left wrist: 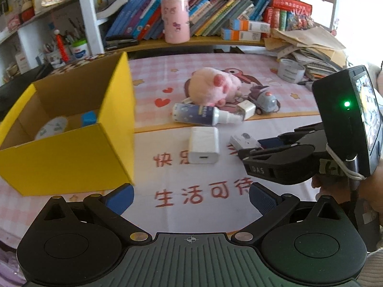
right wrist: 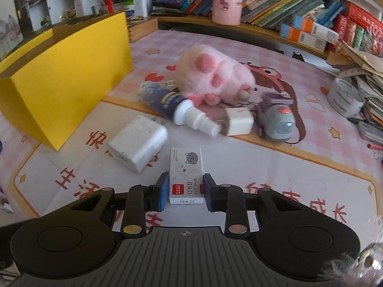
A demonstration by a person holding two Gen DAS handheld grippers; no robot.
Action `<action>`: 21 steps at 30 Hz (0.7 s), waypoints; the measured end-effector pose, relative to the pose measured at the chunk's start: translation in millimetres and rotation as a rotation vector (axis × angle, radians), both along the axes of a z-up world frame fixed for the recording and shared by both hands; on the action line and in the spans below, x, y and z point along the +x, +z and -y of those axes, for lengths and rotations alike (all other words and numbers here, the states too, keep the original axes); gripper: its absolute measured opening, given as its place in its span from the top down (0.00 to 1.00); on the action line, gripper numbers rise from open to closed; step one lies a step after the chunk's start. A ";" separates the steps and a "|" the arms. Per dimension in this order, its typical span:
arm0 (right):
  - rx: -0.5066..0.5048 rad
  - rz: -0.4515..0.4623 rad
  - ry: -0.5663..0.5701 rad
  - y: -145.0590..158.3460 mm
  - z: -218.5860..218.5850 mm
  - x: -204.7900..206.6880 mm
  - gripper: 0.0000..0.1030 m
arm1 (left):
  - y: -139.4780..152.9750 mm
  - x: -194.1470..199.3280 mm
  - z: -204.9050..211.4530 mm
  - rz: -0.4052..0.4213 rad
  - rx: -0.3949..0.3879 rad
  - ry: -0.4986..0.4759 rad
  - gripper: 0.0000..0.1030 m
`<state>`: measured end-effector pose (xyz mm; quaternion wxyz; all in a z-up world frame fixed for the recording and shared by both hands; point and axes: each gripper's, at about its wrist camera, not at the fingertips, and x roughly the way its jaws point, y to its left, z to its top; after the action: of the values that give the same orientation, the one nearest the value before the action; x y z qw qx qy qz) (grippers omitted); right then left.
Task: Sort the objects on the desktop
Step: 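Close the right tool on the small white card box while the left tool grasps the white charger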
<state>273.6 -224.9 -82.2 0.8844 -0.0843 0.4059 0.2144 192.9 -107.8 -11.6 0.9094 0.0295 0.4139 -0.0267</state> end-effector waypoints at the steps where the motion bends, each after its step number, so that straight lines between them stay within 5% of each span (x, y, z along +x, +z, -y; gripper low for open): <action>1: 0.001 0.002 -0.010 0.4 3.8 0.7 0.74 | -0.7 1.7 2.0 0.001 -0.003 -0.004 0.00; 9: 0.024 -0.024 -0.103 4.6 48.2 5.8 0.73 | -12.9 32.1 12.9 -0.011 -0.037 0.012 0.02; 16: 0.013 -0.024 -0.121 7.6 68.4 -2.4 0.73 | -26.1 74.9 30.1 0.006 -0.013 0.040 0.29; 21: 0.004 -0.010 -0.099 9.0 72.8 -5.3 0.73 | -36.9 96.8 31.9 -0.005 0.015 0.055 0.35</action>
<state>268.3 -297.8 -73.2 0.8921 -0.0613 0.4134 0.1718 289.7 -139.7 -48.5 0.9086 0.0247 0.4170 0.0012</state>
